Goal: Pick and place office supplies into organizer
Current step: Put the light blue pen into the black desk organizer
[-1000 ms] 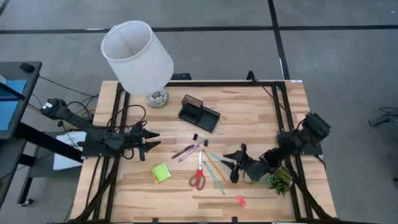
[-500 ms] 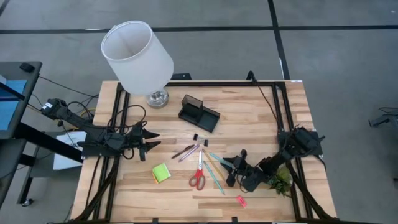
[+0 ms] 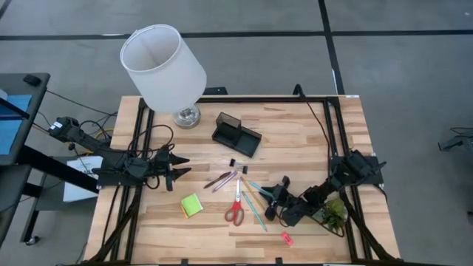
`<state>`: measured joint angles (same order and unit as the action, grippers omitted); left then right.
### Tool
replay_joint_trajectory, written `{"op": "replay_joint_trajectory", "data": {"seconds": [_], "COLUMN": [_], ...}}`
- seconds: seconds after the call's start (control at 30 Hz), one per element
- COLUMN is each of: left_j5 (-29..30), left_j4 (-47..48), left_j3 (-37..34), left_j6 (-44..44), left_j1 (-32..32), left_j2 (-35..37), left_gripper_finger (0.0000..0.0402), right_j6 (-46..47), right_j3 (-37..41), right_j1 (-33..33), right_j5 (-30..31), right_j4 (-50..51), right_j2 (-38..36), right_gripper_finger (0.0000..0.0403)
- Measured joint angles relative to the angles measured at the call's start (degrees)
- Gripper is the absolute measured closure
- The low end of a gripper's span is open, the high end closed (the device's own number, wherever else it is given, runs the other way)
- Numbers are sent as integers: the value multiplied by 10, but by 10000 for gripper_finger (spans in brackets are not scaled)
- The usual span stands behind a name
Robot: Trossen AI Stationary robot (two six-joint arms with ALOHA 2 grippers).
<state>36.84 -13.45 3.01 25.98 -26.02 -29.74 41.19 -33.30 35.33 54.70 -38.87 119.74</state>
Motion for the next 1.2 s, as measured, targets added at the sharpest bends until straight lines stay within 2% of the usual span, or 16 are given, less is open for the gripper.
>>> {"op": "replay_joint_trajectory", "data": {"seconds": [0.3,0.53,0.77,0.9,1.07,1.2], "left_j5": [0,0,0,0,0,0], "left_j4": [0,0,0,0,0,0], "left_j3": [0,0,0,0,0,0], "left_j6": [3,3,3,3,7,18], "left_j1": [0,0,0,0,0,0], "left_j2": [0,0,0,0,0,0], "left_gripper_finger": [220,220,220,220,220,220], "right_j6": [-7,-3,-21,-73,-143,-218], "right_j3": [0,1,4,6,5,5], "right_j1": [-5,-8,-9,-15,-39,-77], "right_j5": [0,8,19,7,20,4], "right_j4": [4,4,-30,-16,-7,16], "right_j2": [0,0,1,-35,-119,-187], "right_gripper_finger": [312,377,374,378,378,378]}}
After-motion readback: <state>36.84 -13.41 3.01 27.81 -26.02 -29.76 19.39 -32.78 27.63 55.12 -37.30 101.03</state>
